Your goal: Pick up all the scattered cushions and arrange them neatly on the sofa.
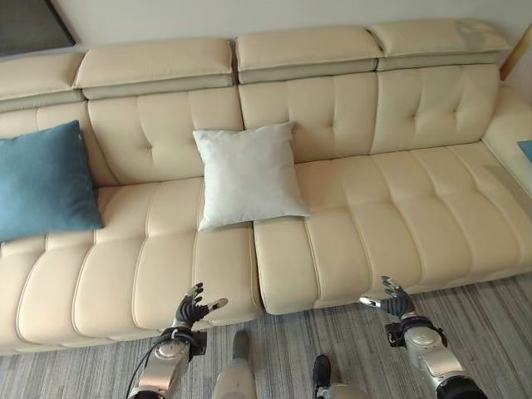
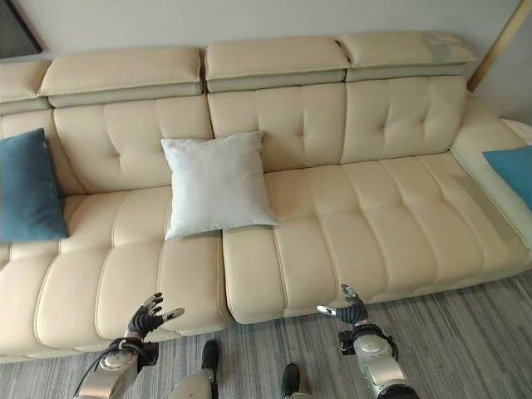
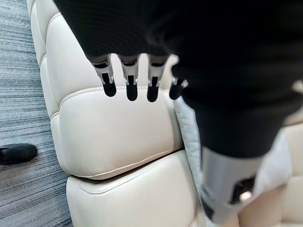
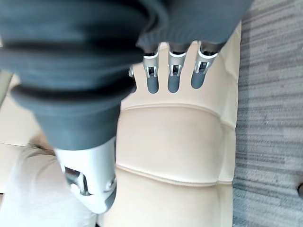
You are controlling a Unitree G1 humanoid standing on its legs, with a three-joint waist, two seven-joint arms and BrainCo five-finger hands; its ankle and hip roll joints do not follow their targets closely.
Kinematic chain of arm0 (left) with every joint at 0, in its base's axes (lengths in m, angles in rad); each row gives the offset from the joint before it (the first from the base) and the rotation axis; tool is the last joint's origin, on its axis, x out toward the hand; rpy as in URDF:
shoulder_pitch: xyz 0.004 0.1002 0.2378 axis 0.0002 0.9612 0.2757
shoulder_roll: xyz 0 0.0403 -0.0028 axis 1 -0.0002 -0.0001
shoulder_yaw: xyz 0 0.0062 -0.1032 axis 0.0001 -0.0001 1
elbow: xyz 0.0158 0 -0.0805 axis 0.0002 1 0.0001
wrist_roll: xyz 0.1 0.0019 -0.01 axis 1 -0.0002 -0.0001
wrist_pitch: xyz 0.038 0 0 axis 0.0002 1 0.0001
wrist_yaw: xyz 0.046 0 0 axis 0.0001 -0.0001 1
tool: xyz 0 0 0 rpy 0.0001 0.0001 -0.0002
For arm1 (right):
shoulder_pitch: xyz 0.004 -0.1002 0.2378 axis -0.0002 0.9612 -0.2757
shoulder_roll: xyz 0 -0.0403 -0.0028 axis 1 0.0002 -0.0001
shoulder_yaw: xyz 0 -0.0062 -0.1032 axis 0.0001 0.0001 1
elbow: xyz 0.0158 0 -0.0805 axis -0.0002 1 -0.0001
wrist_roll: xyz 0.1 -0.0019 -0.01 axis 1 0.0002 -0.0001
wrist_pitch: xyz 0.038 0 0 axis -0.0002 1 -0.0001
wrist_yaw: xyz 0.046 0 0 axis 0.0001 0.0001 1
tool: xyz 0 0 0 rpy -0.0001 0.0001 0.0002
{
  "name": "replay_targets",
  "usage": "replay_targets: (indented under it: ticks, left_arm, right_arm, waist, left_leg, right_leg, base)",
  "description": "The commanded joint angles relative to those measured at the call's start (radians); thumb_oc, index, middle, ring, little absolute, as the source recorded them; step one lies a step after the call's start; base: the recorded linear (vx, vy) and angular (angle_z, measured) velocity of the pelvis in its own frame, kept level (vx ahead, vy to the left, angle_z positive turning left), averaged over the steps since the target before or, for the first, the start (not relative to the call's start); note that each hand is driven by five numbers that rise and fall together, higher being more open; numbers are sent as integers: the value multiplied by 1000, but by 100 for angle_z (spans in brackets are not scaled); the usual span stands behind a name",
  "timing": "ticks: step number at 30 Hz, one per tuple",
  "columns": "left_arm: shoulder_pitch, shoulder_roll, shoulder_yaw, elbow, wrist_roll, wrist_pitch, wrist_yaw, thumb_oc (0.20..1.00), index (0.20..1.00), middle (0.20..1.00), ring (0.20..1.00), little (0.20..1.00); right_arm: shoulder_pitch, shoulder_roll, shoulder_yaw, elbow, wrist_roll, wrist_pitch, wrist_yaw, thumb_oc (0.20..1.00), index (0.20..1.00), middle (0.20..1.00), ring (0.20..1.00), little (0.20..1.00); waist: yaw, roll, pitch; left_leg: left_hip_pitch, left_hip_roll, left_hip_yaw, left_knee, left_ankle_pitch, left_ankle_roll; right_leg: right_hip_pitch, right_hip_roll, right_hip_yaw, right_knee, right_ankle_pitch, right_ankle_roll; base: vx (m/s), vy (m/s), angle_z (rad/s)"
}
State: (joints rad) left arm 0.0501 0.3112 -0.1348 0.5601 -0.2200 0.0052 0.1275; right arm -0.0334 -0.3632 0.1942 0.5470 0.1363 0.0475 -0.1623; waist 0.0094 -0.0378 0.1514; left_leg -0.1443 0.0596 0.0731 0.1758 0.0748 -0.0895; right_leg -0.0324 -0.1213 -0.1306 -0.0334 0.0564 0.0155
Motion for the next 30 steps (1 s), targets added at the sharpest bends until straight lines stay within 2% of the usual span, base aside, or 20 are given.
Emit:
replay_targets:
  ticks: [1,4,10,12,14,15,16,17,18,19,20,21,22,23,24,25,26,27,28,30]
  left_arm:
    - [-11,26,10,-32,-30,-25,0,1000,1000,1000,1000,1000]
    - [-3,19,1,-30,-14,-19,-4,1000,1000,1000,1000,1000]
    - [18,16,-2,-38,5,-11,-20,1000,1000,1000,1000,1000]
    - [14,25,-12,-21,33,-3,-35,1000,1000,1000,1000,1000]
    - [-5,35,-20,-11,54,-4,-45,1000,1000,1000,1000,1000]
    - [-6,35,-21,-10,54,-4,-45,1000,1000,1000,1000,1000]
    - [-12,42,-21,-21,57,-7,-47,1000,1000,1000,1000,1000]
    - [-17,46,-23,-34,60,-10,-49,1000,1000,1000,1000,1000]
    - [-17,49,-22,-44,64,-8,-55,1000,1000,1000,1000,1000]
    - [-11,54,-15,-61,58,-1,-63,1000,1000,1000,1000,1000]
    - [-7,58,-7,-71,54,5,-68,1000,1000,1000,1000,1000]
    - [-6,65,3,-85,55,12,-78,1000,1000,1000,1000,1000]
    - [-22,52,15,-68,48,12,-75,1000,1000,1000,1000,1000]
    - [-21,41,27,-66,26,12,-69,1000,1000,1000,1000,1000]
    - [-19,38,29,-70,19,9,-63,1000,1000,1000,1000,1000]
    - [-12,29,30,-82,-7,-5,-42,1000,1000,1000,1000,1000]
    - [-10,23,29,-80,-14,-11,-37,1000,1000,1000,1000,1000]
    - [-8,16,30,-78,-21,-13,-34,1000,1000,1000,1000,1000]
    - [-6,11,35,-78,-23,-12,-33,1000,1000,1000,1000,1000]
    - [-1,9,28,-78,-14,-11,-32,1000,1000,1000,1000,1000]
  right_arm:
    - [-36,16,-2,-32,2,-39,-4,1000,1000,1000,1000,1000]
    - [-26,21,-11,-25,5,-37,-5,1000,1000,1000,1000,1000]
    - [3,33,-26,4,3,-28,7,1000,1000,1000,1000,1000]
    - [30,46,-54,21,14,-24,6,1000,1000,1000,1000,1000]
    - [34,59,-75,39,20,-19,-4,1000,1000,1000,1000,1000]
    - [34,59,-75,38,20,-19,-4,1000,1000,1000,1000,1000]
    - [29,65,-80,43,18,-19,-6,1000,1000,1000,1000,1000]
    - [25,68,-84,46,18,-21,-10,1000,1000,1000,1000,1000]
    - [24,68,-87,46,16,-22,-11,1000,1000,1000,1000,1000]
    - [29,58,-93,52,9,-16,-13,1000,1000,1000,1000,1000]
    - [32,44,-108,57,4,-10,-19,1000,1000,1000,1000,1000]
    - [59,26,-139,63,10,-5,-25,1000,1000,1000,1000,1000]
    - [99,9,-190,45,42,-11,-31,1000,1000,1000,1000,1000]
    - [116,-11,-204,10,52,-17,-31,1000,1000,1000,1000,1000]
    - [109,-23,-199,-4,50,-20,-35,1000,1000,1000,1000,1000]
    - [87,-42,-182,-30,38,-23,-40,1000,1000,1000,1000,1000]
    - [82,-46,-176,-43,32,-23,-38,1000,1000,1000,1000,1000]
    - [77,-48,-170,-55,26,-24,-34,1000,1000,1000,1000,1000]
    - [73,-50,-165,-62,20,-22,-30,1000,1000,1000,1000,1000]
    - [60,-52,-150,-60,12,-24,-30,1000,1000,1000,1000,1000]
  waist:
    - [-23,-5,-36]
    - [-35,6,-55]
    - [-37,7,-64]
    - [-54,6,-54]
    - [-77,16,-37]
    - [-74,16,-37]
    - [-75,23,-18]
    - [-71,28,-14]
    - [-67,36,-14]
    - [-63,39,-21]
    - [-59,34,-22]
    - [-65,22,-25]
    - [-105,26,-26]
    - [-130,26,-15]
    - [-125,24,-4]
    - [-99,22,9]
    - [-88,21,12]
    - [-77,17,16]
    - [-69,7,18]
    - [-43,5,21]
  left_leg:
    - [101,-6,30,-134,-107,44]
    - [142,-16,28,-211,-98,42]
    - [175,-32,33,-255,-100,56]
    - [172,-41,53,-263,-100,65]
    - [166,-48,108,-263,-108,80]
    - [167,-48,112,-263,-109,81]
    - [173,-39,164,-260,-119,86]
    - [169,-28,204,-259,-119,85]
    - [174,-14,264,-258,-119,79]
    - [194,1,318,-258,-131,70]
    - [210,9,374,-254,-130,68]
    - [223,16,433,-229,-143,62]
    - [228,43,462,-177,-153,38]
    - [215,102,476,-26,-181,14]
    - [189,135,459,78,-179,4]
    - [131,136,337,191,-145,4]
    - [92,107,266,207,-166,16]
    - [65,76,206,193,-191,27]
    - [39,57,178,157,-185,44]
    - [-12,34,85,80,-159,42]
  right_leg:
    - [3,70,9,24,-118,55]
    - [10,73,6,14,-107,61]
    - [19,61,24,1,-81,83]
    - [-7,44,40,19,-65,99]
    - [-64,25,63,56,-41,128]
    - [-66,26,67,59,-41,128]
    - [-92,8,32,104,-41,135]
    - [-104,-21,-35,128,-41,130]
    - [-100,-67,-172,163,-55,120]
    - [-88,-92,-266,190,-77,126]
    - [-92,-110,-342,196,-66,125]
    - [-60,-123,-427,146,-54,127]
    - [-51,-90,-360,92,-56,121]
    - [-35,-62,-313,89,-88,93]
    - [-27,-41,-288,88,-104,75]
    - [-14,-7,-237,80,-126,47]
    - [-10,2,-210,77,-133,45]
    - [-4,8,-175,74,-137,48]
    - [-12,0,-156,70,-122,50]
    - [0,9,-104,54,-122,59]
  base:
    - [74,93,40]
    - [27,103,21]
    - [-21,112,-6]
    - [-145,193,-14]
    - [-189,153,-70]
    - [-156,79,-161]
    - [-137,29,-204]
    - [-193,39,-215]
    - [-74,8,-241]
    - [-22,-52,-250]
    - [56,-204,-323]
    - [179,-454,-288]
    - [342,-599,-250]
    - [375,-535,-173]
    - [335,-373,-127]
    - [236,-189,-88]
    - [244,-107,-111]
    - [114,4,-134]
    - [130,36,-190]
    - [204,55,-138]
